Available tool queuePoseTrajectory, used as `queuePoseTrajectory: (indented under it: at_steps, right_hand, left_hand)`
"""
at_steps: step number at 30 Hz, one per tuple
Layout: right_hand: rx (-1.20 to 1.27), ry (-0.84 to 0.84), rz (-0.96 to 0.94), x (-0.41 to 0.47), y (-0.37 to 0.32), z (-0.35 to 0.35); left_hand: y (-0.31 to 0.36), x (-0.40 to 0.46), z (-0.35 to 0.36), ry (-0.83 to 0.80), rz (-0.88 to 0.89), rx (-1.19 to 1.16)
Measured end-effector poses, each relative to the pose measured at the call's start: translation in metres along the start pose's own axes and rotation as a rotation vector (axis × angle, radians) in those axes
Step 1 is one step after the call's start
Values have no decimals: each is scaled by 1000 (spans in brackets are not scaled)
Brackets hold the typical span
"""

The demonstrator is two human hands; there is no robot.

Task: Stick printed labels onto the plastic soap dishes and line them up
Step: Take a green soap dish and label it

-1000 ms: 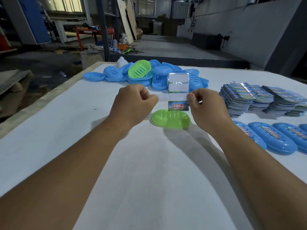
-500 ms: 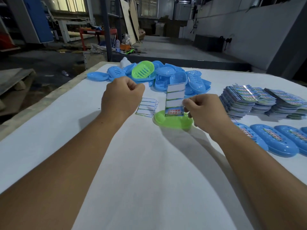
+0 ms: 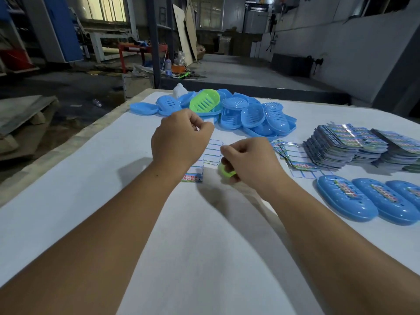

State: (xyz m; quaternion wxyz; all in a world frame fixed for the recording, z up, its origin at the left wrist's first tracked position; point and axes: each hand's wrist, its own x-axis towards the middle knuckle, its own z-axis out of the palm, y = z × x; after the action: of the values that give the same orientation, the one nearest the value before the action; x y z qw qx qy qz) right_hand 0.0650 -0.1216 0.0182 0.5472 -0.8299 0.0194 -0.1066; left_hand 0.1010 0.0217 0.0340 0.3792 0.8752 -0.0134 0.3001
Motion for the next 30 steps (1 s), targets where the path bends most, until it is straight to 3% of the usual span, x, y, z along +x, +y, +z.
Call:
queuePoseTrajectory:
  at_steps: [6, 12, 17, 25, 27, 30]
  right_hand:
    - [69, 27, -84, 1, 0, -14]
    - [39, 81, -104, 0, 3, -17]
    - [29, 91, -95, 2, 6, -18]
    - [105, 111, -41, 6, 10, -27]
    - [85, 144, -18, 9, 12, -29]
    - [74, 160, -15, 11, 14, -34]
  left_hand:
    - [6, -14, 16, -168, 47, -83]
    - [6, -17, 19, -217, 51, -173]
    - [4, -18, 21, -247, 111, -174]
    - [6, -20, 19, -404, 114, -389]
    - [5, -20, 21, -399, 106, -391]
    - [0, -14, 23, -264, 53, -300]
